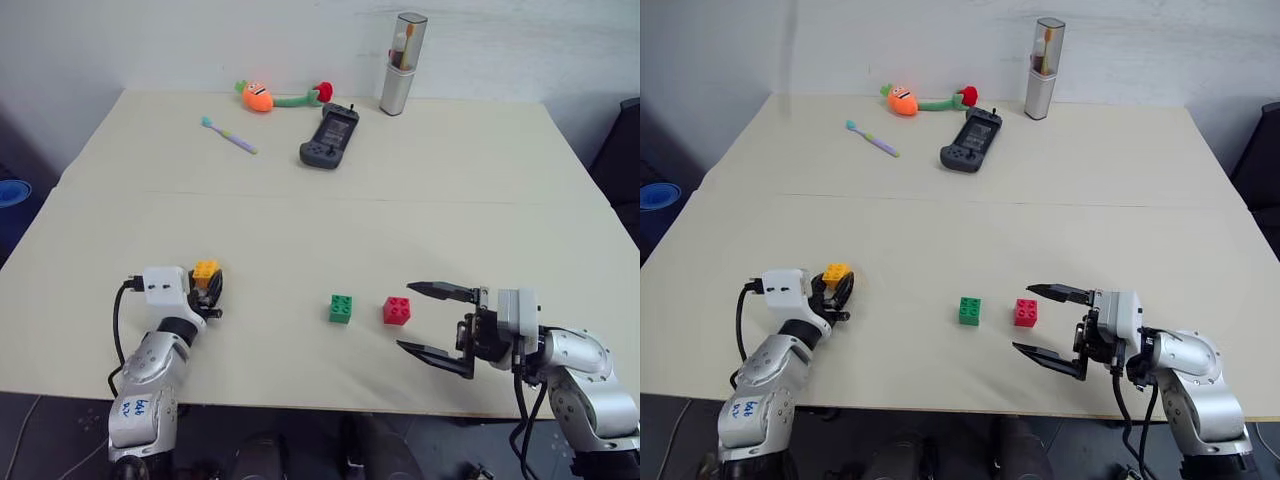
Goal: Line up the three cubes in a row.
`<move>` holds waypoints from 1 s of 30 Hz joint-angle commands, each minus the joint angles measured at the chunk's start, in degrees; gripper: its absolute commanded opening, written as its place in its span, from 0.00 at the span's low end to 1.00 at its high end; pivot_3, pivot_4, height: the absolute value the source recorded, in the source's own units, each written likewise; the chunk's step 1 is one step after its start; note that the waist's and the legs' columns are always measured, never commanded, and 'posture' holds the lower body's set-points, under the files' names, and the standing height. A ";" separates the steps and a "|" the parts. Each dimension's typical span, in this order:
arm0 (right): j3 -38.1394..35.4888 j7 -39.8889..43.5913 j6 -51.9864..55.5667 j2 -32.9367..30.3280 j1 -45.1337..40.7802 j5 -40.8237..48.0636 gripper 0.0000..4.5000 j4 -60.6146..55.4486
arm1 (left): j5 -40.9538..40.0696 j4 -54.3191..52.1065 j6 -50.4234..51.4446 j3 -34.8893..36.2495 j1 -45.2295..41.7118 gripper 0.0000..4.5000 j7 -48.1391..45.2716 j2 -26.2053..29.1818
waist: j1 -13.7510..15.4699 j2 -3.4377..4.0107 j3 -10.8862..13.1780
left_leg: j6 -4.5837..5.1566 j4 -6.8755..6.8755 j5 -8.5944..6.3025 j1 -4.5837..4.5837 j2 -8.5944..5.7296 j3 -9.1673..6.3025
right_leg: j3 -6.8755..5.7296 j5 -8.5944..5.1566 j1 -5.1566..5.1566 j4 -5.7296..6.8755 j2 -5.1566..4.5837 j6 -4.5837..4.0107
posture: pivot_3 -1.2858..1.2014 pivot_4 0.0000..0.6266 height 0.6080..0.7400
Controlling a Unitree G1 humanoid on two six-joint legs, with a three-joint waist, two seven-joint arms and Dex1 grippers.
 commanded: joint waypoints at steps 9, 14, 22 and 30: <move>-5.12 -1.08 1.96 -1.86 2.74 5.19 1.00 -4.70 | -15.75 9.31 -4.01 -0.74 -8.06 0.33 -49.76 28.54 | 0.40 0.06 0.01 | -0.28 0.00 0.13 0.00 0.03 -0.02 | -0.08 -0.05 -0.01 0.03 0.02 -0.09 | 0.52 0.24 1.00; -7.74 2.21 2.26 -5.71 3.79 5.13 1.00 -2.96 | -8.69 24.82 -18.99 -13.03 -20.36 0.33 -74.20 36.04 | 0.73 0.23 -0.01 | -0.21 -0.01 0.09 0.00 -0.04 0.04 | -0.08 -0.07 0.00 -0.07 -0.02 -0.12 | 0.52 0.24 1.00; -8.98 2.43 2.03 -6.53 6.41 4.15 1.00 -5.00 | -2.03 43.84 -30.61 -21.73 -33.49 0.33 -82.92 28.14 | 0.33 0.21 0.00 | -0.17 0.05 0.09 -0.15 -0.01 0.11 | -0.06 -0.03 -0.05 -0.12 0.08 -0.03 | 0.52 0.24 1.00; -11.23 0.67 2.68 -6.40 10.99 4.74 1.00 -8.48 | -0.19 49.35 -33.98 -23.43 -35.47 0.33 -81.89 22.96 | 0.57 0.16 0.01 | -0.14 0.13 0.15 -0.28 -0.04 0.07 | -0.04 0.00 -0.20 0.00 0.04 0.05 | 0.52 0.24 1.00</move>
